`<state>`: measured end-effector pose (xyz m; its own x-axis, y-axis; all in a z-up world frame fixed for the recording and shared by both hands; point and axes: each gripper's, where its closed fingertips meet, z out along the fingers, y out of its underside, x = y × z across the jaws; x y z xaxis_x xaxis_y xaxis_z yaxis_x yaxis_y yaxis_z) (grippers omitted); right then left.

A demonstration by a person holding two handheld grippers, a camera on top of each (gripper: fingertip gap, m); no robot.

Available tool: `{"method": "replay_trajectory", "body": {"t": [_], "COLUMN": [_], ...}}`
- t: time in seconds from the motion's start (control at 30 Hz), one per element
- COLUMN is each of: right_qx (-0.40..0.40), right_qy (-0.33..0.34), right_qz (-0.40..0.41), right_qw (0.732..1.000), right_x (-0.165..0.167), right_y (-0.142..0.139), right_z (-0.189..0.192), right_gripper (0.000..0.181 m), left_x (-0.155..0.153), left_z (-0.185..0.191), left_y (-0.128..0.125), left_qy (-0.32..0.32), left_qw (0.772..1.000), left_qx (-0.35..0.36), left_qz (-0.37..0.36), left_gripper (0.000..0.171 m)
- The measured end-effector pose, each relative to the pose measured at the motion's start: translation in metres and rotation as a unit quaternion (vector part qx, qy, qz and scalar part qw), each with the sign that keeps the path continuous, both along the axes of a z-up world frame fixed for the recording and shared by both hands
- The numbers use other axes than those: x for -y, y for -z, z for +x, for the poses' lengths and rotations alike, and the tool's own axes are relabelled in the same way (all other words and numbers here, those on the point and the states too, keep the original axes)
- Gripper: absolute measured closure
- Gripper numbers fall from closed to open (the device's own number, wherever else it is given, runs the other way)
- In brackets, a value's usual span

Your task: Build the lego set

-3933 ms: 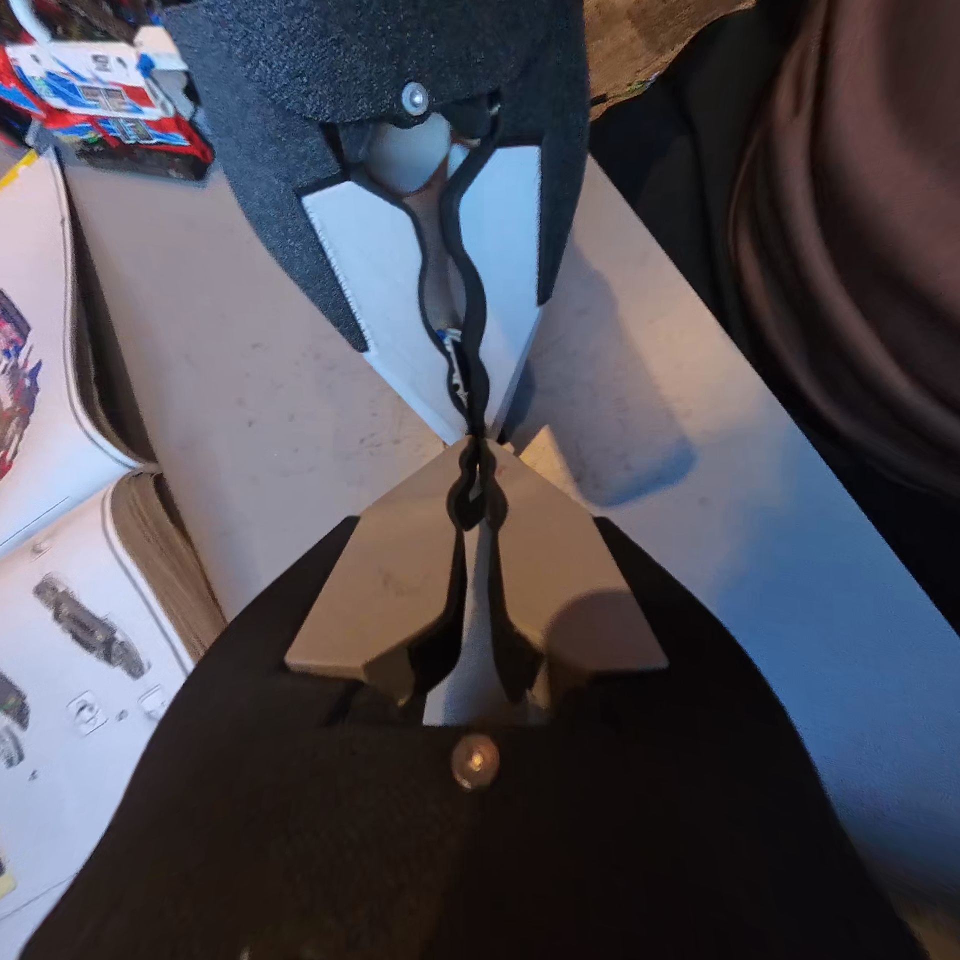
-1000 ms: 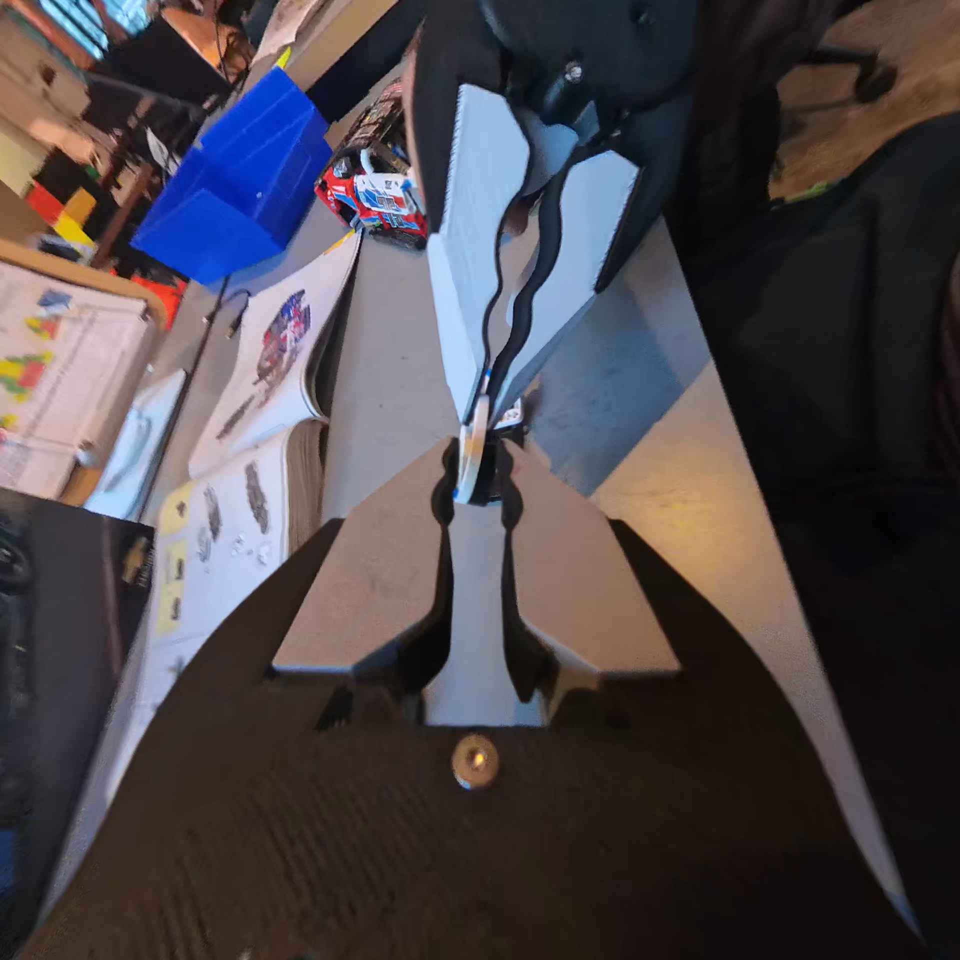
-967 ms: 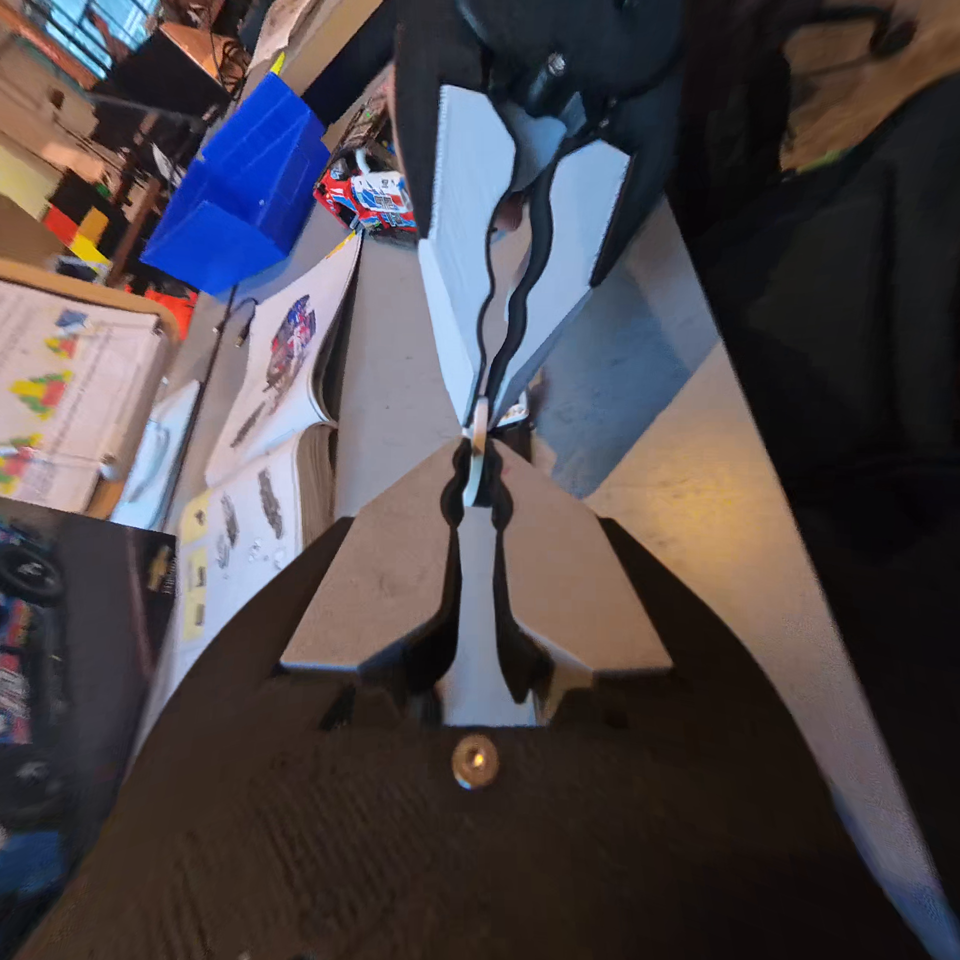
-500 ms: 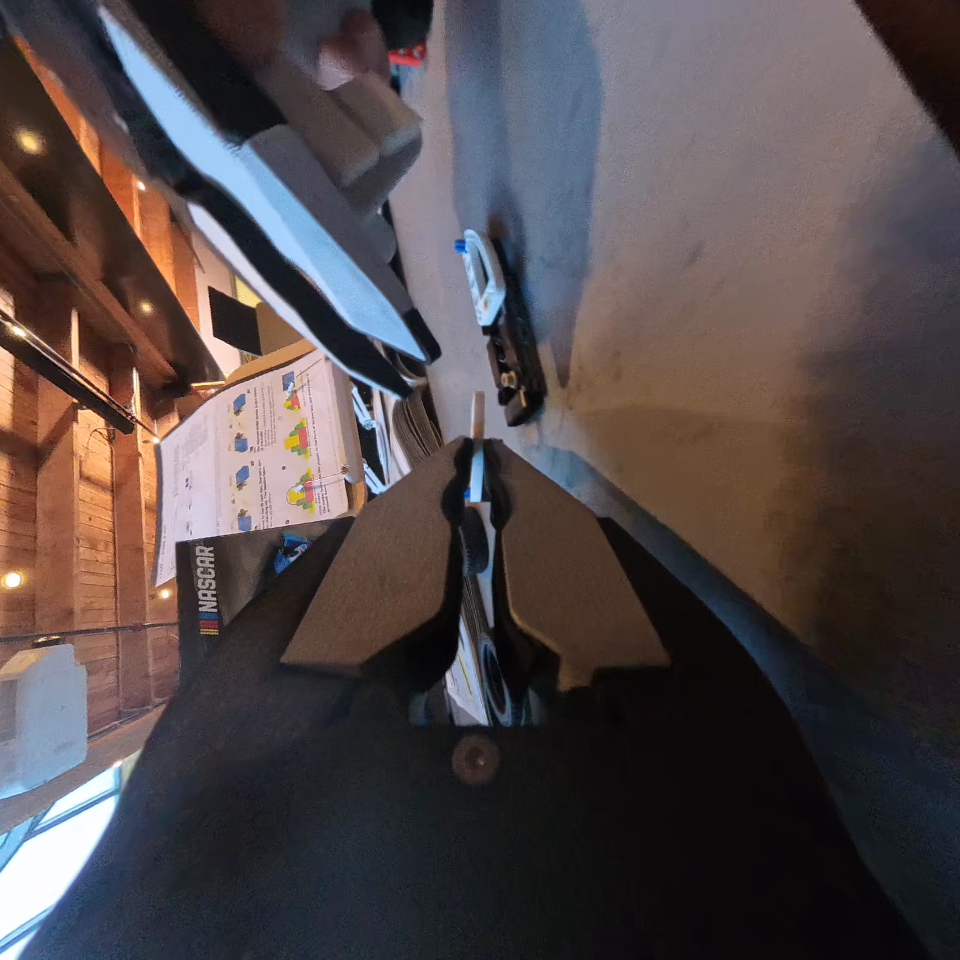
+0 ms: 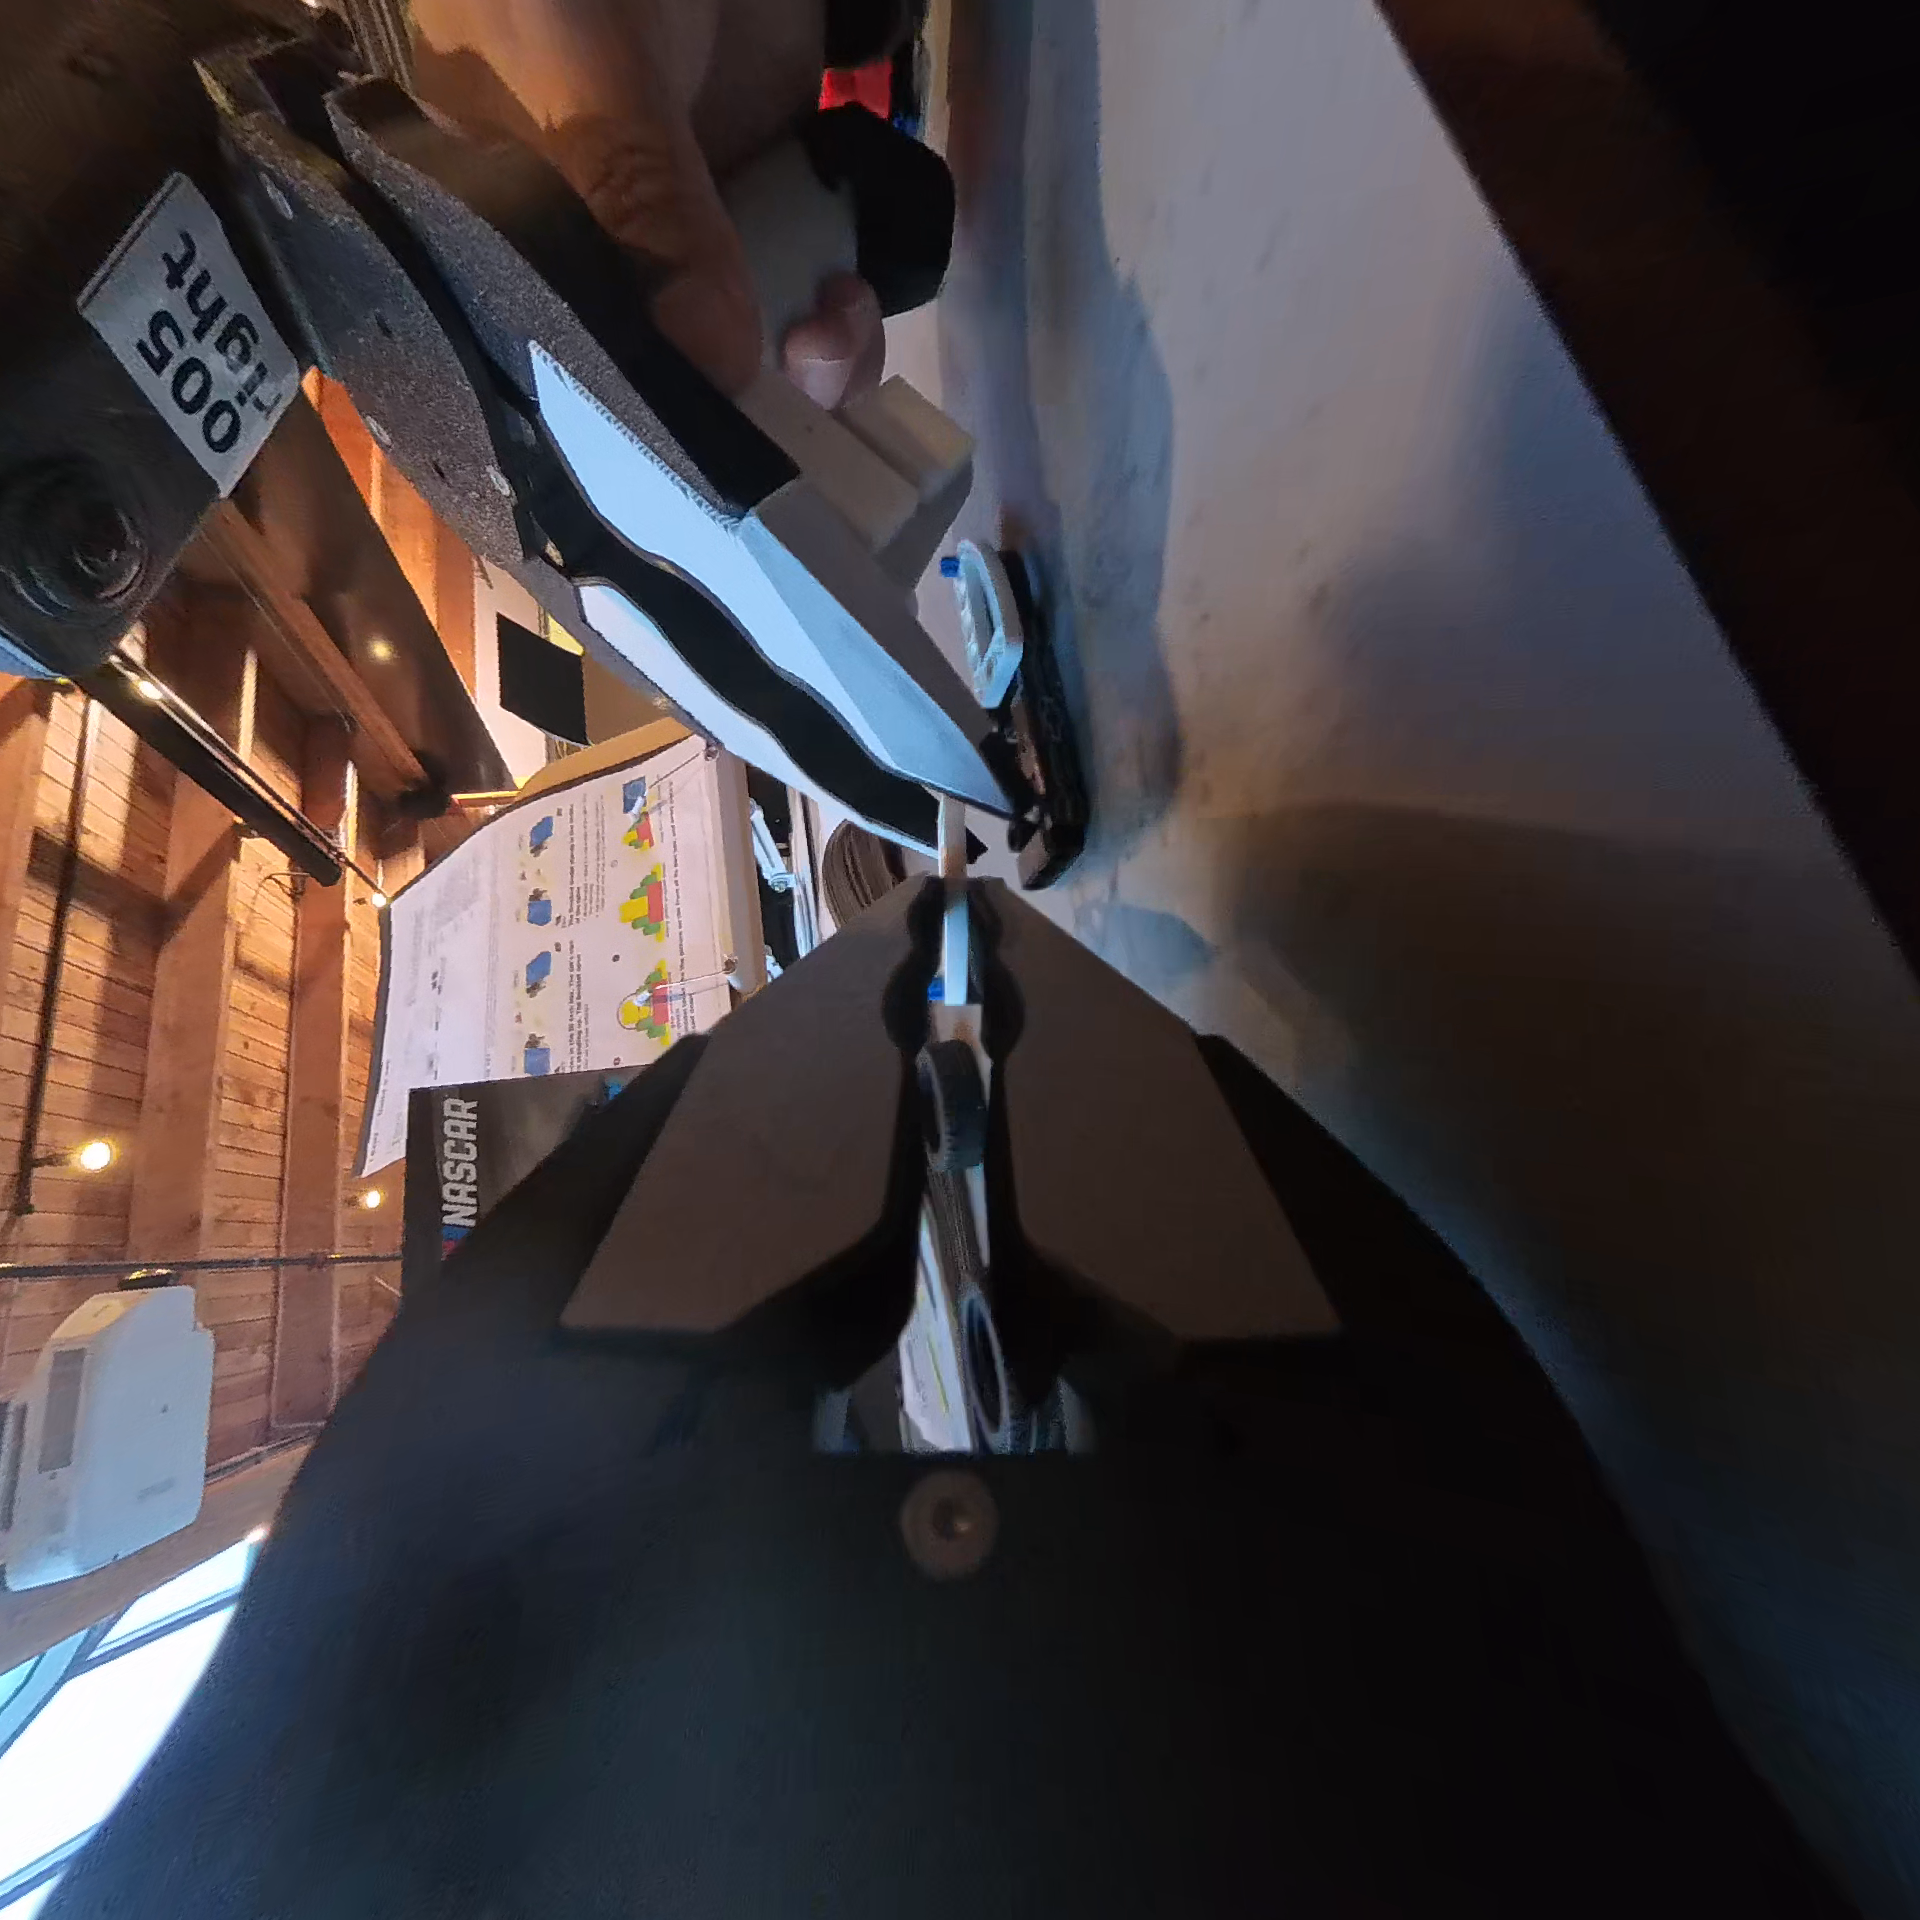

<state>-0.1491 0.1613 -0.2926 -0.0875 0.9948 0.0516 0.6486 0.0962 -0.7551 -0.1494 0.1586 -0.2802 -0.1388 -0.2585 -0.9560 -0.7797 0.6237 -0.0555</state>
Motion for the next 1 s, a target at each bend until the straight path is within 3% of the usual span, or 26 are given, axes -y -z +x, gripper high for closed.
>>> {"method": "replay_trajectory", "body": {"t": [0.17,0.27,0.33,0.4,0.53,0.6,0.7,0.83,1.0], "right_qx": [0.008,0.01,0.004,0.003,-0.016,-0.025,-0.022,-0.011,-0.007], "right_qy": [0.0,-0.004,-0.012,-0.01,-0.004,-0.002,-0.002,-0.005,-0.004], "right_qz": [0.033,0.048,0.057,0.066,0.062,0.061,0.054,0.056,0.058], "right_qw": [0.999,0.999,0.998,0.998,0.998,0.998,0.998,0.998,0.998], "right_x": [-0.002,-0.002,0.0,-0.002,-0.004,-0.005,-0.004,-0.003,-0.004], "right_y": [0.004,0.004,0.003,0.003,0.0,-0.002,0.0,0.003,0.004], "right_z": [0.002,0.005,0.005,0.004,0.001,0.002,0.002,0.003,0.004], "right_gripper": [0.158,0.158,0.158,0.158,0.158,0.158,0.158,0.158,0.158], "left_x": [-0.001,-0.001,-0.004,-0.01,-0.01,-0.012,-0.008,-0.009,-0.004], "left_z": [0.0,0.0,-0.001,0.0,0.004,0.002,0.006,0.006,0.007], "left_y": [0.005,-0.007,-0.014,-0.017,-0.005,0.006,0.01,0.01,0.01], "left_qy": [-0.003,0.004,0.005,-0.006,-0.013,-0.02,0.0,-0.002,0.006], "left_qw": [0.998,0.984,0.958,0.922,0.85,0.836,0.823,0.822,0.822], "left_qx": [0.022,0.097,0.15,0.189,0.18,0.164,0.159,0.16,0.153], "left_qz": [-0.061,-0.151,-0.243,-0.339,-0.495,-0.524,-0.545,-0.546,-0.548], "left_gripper": [0.166,0.12,0.126,0.121,0.122,0.126,0.146,0.141,0.149]}}
